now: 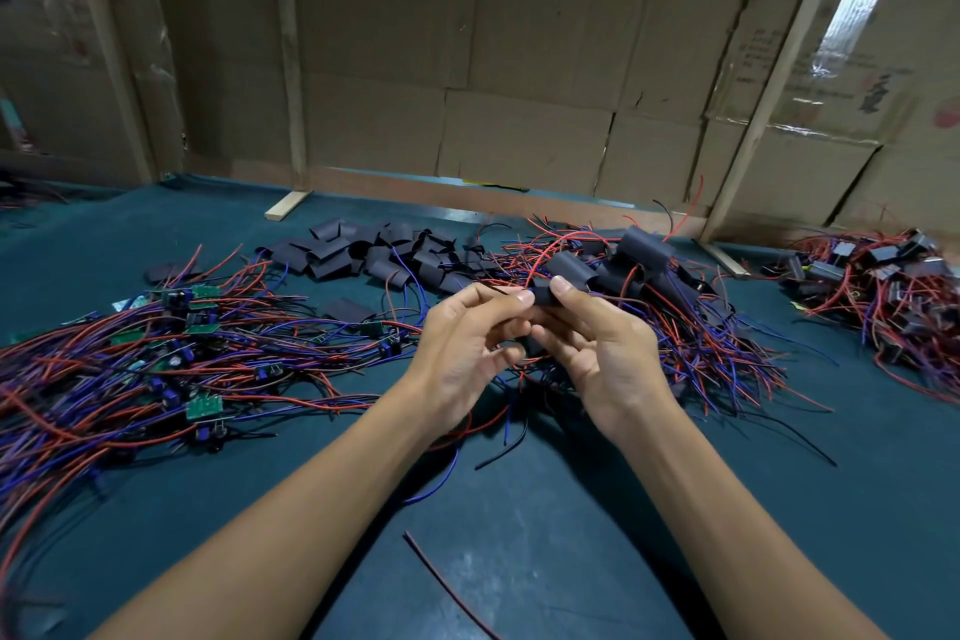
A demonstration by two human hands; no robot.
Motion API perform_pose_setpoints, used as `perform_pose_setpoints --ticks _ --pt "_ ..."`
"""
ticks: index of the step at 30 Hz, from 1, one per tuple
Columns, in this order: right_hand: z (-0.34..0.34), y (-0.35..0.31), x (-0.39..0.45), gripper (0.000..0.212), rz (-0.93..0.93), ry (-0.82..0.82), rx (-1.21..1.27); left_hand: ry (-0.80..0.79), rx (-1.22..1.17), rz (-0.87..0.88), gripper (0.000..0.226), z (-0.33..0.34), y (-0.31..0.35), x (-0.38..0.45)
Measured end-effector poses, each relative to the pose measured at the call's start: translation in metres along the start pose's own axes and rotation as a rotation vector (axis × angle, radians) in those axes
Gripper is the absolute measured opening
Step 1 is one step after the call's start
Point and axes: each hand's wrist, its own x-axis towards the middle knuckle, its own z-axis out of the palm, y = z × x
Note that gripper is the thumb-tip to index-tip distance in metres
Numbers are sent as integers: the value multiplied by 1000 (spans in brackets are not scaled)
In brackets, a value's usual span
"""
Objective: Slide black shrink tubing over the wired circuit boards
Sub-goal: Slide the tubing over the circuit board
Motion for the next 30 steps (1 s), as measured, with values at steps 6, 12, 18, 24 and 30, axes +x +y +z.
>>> perform_pose_setpoints --ticks 6,12,18,24,30 --pt "-2 -2 0 19 -21 -27 -28 23 29 37 5 -3 0 3" --pt "2 2 -1 14 -25 -84 -33 -92 -45 51 25 -3 -7 3" --pt "6 -5 -2 13 -58 -35 -5 -158 -206 0 42 -8 -3 7" --pt "14 -41 -4 32 -319 -54 -158 235 49 148 45 -20 -3 19" --pt "-2 -106 54 14 -330 273 -287 279 399 106 28 -24 -21 25"
